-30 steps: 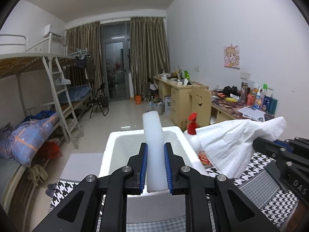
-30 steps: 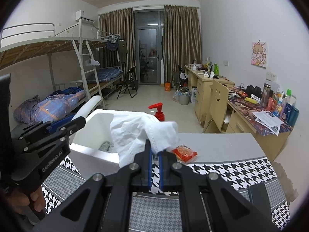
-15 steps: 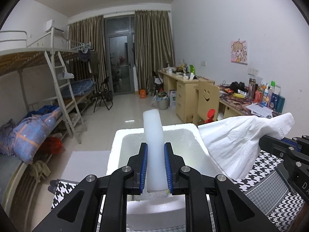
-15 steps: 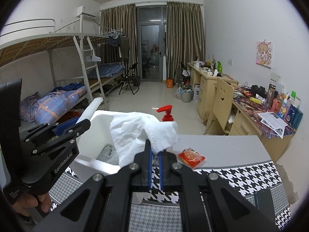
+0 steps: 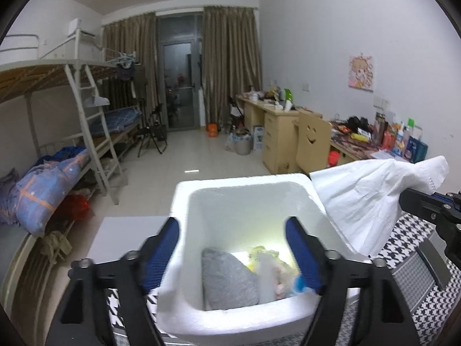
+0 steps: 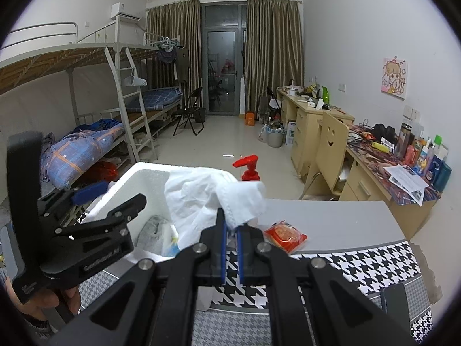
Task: Organize soft objects
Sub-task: 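Open the left tool to drop the foam strip into the box while the right tool lowers the tissue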
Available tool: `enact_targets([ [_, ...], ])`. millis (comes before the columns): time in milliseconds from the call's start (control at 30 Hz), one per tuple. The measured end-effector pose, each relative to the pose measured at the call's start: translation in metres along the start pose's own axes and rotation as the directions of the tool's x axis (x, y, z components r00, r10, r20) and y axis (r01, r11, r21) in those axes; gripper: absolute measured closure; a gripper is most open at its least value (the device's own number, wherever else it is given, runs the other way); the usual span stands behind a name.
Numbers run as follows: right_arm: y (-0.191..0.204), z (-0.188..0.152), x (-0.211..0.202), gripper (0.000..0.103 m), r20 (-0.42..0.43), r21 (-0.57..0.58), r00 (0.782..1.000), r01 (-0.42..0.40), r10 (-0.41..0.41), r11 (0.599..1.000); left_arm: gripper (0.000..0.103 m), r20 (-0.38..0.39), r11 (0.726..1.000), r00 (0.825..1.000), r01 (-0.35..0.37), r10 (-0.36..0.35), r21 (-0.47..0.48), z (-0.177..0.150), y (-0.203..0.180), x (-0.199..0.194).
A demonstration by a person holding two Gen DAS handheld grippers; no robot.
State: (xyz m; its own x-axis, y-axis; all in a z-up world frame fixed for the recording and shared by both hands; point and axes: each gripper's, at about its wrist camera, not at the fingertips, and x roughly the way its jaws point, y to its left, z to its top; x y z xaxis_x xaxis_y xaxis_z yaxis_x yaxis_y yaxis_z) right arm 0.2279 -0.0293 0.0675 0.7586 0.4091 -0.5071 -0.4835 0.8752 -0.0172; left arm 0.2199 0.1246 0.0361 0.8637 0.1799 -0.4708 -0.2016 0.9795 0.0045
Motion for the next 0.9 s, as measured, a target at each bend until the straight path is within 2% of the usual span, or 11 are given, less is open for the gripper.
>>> enact_targets([
  [167, 0.004, 0.003, 0.005, 0.095, 0.001, -0.004, 1.0, 0.006, -0.006, 1.0, 0.011, 0.013, 1.0, 0.999, -0.03, 0.03, -0.004, 0.0, 0.007, -0.008],
  [267, 0.007, 0.006, 0.005, 0.095, -0.001, -0.01, 1.0, -0.011, 0.011, 1.0, 0.003, 0.032, 0.998, 0.998, -0.056, 0.057, -0.012, 0.0, 0.011, -0.019],
  [567, 0.02, 0.015, 0.012, 0.095, -0.006, -0.029, 0.999, -0.047, 0.047, 0.998, 0.001, 0.061, 0.993, 0.992, -0.106, 0.109, -0.056, -0.005, 0.031, -0.042],
  [900, 0.032, 0.022, 0.034, 0.095, -0.043, -0.027, 0.997, -0.067, 0.066, 0.997, 0.001, 0.083, 0.989, 0.988, -0.127, 0.133, -0.078, -0.011, 0.048, -0.057],
])
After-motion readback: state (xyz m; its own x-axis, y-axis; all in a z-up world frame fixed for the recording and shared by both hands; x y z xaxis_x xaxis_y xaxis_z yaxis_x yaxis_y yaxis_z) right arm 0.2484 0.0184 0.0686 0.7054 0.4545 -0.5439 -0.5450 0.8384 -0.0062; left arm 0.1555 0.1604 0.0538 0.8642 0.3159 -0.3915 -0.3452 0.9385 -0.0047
